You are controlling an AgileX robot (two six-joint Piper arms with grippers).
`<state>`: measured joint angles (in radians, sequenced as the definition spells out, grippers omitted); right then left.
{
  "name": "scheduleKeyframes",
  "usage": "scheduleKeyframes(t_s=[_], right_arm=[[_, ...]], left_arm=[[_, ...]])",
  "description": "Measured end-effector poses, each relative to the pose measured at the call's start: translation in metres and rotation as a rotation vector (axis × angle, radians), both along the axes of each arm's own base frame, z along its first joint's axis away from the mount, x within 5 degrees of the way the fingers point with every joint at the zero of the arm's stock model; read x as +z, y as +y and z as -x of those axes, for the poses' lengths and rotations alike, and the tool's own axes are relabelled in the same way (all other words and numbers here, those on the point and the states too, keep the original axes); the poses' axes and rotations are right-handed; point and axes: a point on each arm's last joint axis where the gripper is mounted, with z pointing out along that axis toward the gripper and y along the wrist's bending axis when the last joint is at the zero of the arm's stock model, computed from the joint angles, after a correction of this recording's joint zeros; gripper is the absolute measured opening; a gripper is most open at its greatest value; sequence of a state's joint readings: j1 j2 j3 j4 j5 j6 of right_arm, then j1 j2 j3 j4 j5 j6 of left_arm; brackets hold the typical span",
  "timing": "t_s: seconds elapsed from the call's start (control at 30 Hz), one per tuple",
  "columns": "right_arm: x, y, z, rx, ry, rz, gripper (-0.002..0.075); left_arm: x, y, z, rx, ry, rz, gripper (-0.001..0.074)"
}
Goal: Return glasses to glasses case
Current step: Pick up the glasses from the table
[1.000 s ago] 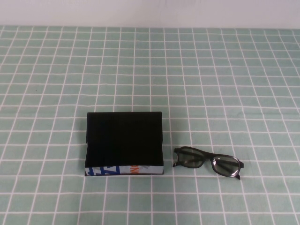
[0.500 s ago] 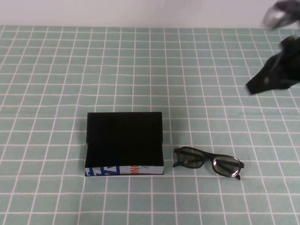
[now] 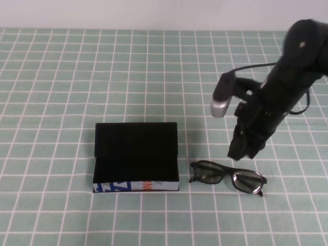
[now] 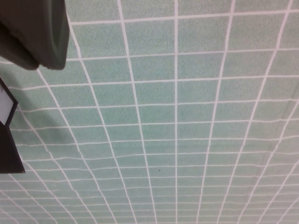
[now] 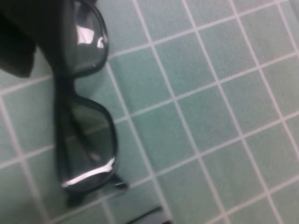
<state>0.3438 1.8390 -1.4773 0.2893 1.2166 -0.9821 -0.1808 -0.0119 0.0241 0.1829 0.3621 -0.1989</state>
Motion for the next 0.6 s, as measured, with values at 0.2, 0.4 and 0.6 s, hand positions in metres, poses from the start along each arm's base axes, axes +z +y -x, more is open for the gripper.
scheduleKeyframes(t_s=[0.2,0.4,0.6], right_arm=[[-0.012,0.006,-0.001,-0.003,0.032,0.037,0.0314],[-0.032,0.008,-0.007,-0.012,0.08,0.059,0.036],[-0.053,0.011,-0.013,-0.026,0.112,0.067,0.0364]], left_arm=[[0.0,0.0,0.0,0.0,0.0,0.0,-0.0002],[0.0,0.0,0.0,0.0,0.0,0.0,-0.0002],[0.0,0.0,0.0,0.0,0.0,0.0,-0.0002]])
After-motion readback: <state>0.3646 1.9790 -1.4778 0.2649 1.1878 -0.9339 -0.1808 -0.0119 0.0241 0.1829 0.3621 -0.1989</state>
